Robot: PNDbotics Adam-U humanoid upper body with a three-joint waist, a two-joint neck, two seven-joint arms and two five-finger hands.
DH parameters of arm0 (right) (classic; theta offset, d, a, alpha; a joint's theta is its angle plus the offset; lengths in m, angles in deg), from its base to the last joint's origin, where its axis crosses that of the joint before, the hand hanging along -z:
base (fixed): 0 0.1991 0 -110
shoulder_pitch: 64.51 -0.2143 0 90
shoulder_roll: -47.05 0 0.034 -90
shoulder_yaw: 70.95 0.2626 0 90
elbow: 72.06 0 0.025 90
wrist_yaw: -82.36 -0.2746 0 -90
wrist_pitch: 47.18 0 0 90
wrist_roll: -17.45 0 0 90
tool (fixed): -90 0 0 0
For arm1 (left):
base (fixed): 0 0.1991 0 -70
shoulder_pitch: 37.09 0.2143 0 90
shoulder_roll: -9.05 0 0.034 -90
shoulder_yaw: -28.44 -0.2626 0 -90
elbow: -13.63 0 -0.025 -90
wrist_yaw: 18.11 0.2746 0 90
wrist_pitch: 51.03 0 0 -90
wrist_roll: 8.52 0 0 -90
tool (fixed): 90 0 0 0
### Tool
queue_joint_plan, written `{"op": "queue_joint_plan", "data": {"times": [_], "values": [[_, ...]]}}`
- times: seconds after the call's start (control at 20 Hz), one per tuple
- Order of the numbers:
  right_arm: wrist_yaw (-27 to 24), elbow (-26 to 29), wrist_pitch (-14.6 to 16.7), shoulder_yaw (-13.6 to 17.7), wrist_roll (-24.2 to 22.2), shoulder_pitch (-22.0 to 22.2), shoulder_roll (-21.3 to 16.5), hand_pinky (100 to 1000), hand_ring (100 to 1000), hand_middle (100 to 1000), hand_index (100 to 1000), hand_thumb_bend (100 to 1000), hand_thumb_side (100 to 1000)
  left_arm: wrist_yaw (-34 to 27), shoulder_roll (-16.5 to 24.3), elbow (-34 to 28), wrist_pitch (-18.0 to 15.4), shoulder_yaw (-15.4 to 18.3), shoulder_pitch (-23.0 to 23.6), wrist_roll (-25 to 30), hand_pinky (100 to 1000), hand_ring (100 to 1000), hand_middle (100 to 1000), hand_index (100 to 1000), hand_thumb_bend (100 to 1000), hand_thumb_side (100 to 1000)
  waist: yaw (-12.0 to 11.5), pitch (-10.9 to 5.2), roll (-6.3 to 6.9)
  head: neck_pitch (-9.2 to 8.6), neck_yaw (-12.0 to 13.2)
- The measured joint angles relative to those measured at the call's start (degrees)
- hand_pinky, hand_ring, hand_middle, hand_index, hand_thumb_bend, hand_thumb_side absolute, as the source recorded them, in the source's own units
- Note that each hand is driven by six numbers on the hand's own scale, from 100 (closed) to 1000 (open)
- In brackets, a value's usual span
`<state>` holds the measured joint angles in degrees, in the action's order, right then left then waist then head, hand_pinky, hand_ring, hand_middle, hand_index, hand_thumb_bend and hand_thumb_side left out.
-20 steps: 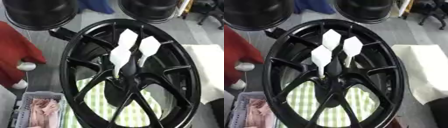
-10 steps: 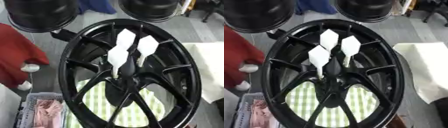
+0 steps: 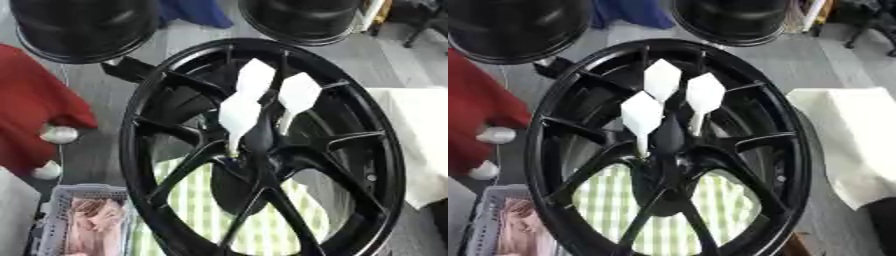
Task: Pull the pin out of the wheel hub.
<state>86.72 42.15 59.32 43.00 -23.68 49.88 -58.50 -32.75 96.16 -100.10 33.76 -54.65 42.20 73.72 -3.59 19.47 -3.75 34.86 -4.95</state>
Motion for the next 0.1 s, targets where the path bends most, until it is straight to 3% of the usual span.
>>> {"op": "queue_joint_plan", "data": {"times": [0.1], "values": [[-0.01, 0.0, 2.19, -1.49, 0.44, -1.53, -0.88, 493, 672, 589, 610, 264, 216, -0.01, 0.0, 0.0, 0.08, -0.02, -0.1, 0.11, 1000, 760, 721, 849, 100, 727, -0.16, 0.0, -0.23, 0.0, -0.09]]}}
